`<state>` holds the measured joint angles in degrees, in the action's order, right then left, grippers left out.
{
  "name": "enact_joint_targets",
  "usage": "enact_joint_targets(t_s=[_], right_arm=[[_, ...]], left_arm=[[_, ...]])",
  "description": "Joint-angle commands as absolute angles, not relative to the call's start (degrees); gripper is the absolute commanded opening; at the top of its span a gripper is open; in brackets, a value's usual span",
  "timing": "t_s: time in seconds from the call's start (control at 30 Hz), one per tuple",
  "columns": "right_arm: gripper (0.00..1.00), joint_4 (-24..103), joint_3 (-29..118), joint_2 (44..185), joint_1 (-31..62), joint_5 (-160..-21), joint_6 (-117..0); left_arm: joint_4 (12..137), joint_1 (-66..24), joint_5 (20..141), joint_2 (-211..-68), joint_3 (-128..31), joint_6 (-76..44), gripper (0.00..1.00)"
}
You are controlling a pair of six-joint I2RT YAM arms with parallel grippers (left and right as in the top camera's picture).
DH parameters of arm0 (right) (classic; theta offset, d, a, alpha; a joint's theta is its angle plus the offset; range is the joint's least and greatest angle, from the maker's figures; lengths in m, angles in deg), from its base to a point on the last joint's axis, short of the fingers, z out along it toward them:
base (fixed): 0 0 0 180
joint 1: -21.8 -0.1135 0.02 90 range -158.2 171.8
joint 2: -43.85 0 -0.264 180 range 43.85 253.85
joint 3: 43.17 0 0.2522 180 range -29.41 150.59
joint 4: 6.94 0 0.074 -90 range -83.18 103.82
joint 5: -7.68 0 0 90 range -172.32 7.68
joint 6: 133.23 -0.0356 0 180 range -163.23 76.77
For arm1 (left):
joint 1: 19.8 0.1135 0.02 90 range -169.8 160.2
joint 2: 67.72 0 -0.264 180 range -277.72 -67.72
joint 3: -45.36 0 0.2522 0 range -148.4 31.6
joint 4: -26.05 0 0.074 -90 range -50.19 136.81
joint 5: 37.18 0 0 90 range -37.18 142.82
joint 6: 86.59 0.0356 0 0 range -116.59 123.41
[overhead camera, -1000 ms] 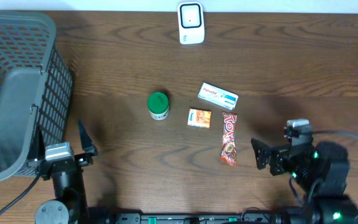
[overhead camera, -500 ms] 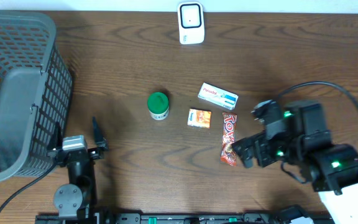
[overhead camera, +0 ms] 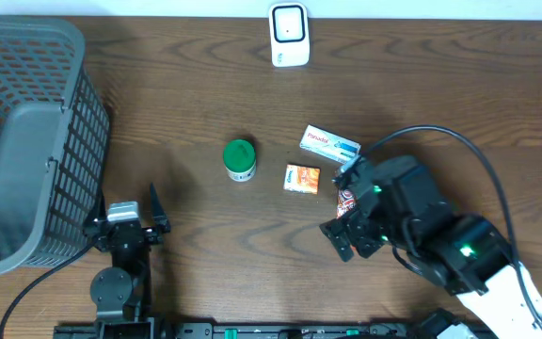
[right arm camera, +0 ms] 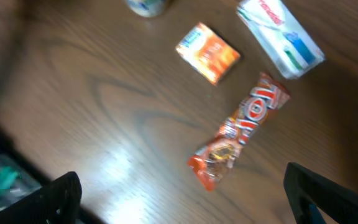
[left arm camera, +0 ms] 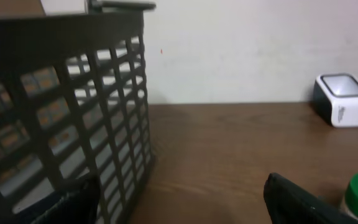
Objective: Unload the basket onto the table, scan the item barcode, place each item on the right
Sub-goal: 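Reach the right gripper down to the red candy bar and grasp it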
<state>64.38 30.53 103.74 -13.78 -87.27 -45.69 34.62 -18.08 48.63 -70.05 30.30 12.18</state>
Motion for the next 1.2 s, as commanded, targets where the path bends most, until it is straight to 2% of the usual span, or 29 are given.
enact_joint_targets(t_s=[0.0,0.1,0.23,0.4,0.73,0.93,1.07,1.17], right_arm=[[0.99,65.2,31.5,108.2,-19.1,-69.3,-50.9],[0.99,68.4,31.5,114.7,-24.2,-57.5,-57.4],[0.97,69.7,31.5,123.5,-30.0,-56.8,-60.2],[0.98,69.4,31.5,136.2,-35.3,-48.8,-66.3],[0.99,68.8,31.5,148.4,-35.5,-47.2,-65.6],[0.96,66.9,31.4,150.8,-35.1,-47.2,-63.2],[0.88,65.0,30.8,150.9,-34.4,-47.2,-61.2],[0.88,64.4,29.8,150.9,-33.2,-47.2,-61.1]], left_arm=[[35.9,-18.3,49.4,-70.0,30.7,11.6,0.84],[37.3,-18.3,49.4,-70.0,30.7,11.7,0.84],[39.9,-18.3,49.4,-70.0,30.7,11.7,0.84],[42.7,-18.3,49.4,-70.0,30.7,11.7,0.84],[43.9,-18.3,49.4,-70.0,30.7,11.7,0.84],[44.1,-18.3,49.4,-70.0,30.7,11.7,0.85],[44.1,-18.3,49.4,-70.0,30.7,11.7,0.85],[44.1,-18.3,49.3,-70.0,30.7,11.7,0.84]])
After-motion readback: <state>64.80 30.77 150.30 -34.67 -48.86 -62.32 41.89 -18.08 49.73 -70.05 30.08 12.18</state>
